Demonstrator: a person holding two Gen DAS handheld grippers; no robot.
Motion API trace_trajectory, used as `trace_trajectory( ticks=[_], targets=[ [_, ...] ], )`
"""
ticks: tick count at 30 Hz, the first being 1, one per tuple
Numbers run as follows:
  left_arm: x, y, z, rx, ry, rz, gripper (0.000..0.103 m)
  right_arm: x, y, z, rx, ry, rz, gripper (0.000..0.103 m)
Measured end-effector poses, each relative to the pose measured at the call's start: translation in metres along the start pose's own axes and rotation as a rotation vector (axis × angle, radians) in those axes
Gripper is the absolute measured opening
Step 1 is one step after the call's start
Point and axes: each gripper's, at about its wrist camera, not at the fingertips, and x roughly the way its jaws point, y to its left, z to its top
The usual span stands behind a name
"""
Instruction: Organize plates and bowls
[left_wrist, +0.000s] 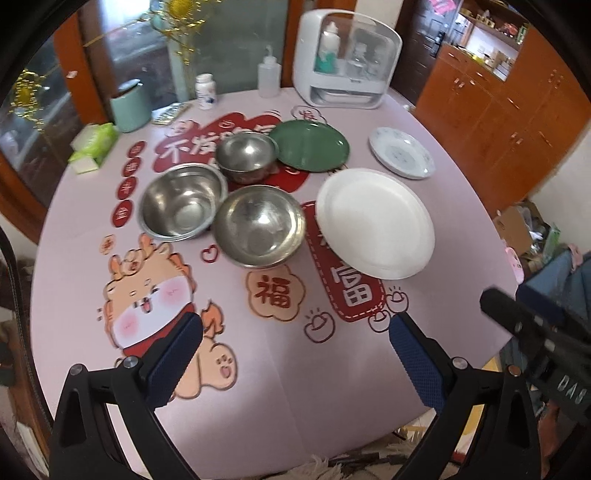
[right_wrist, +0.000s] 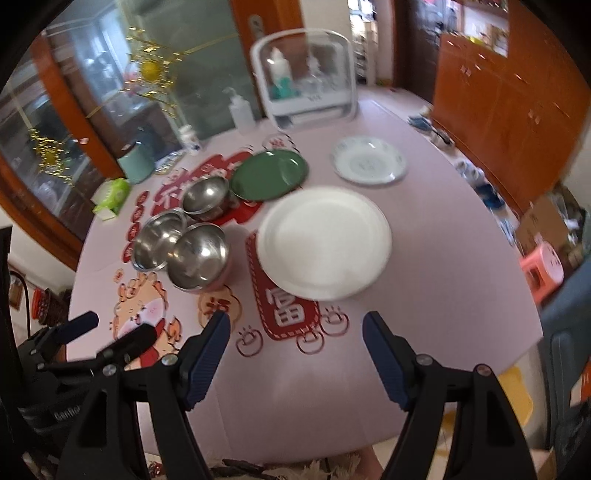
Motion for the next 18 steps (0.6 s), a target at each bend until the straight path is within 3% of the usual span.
trace_trajectory(
  ticks=[10,18],
  targets=[
    [0.067,-0.026,0.028,0.018,0.049,-0.048,0.100,0.017,-0.049,-0.011,0.130,0.052,-0.088,0.075],
    [0.122,-0.049,0.052,-0.047,0.062,0.019,0.100,0.064,-0.106,0.036,0.130,0.069,-0.067,0.075]
  ],
)
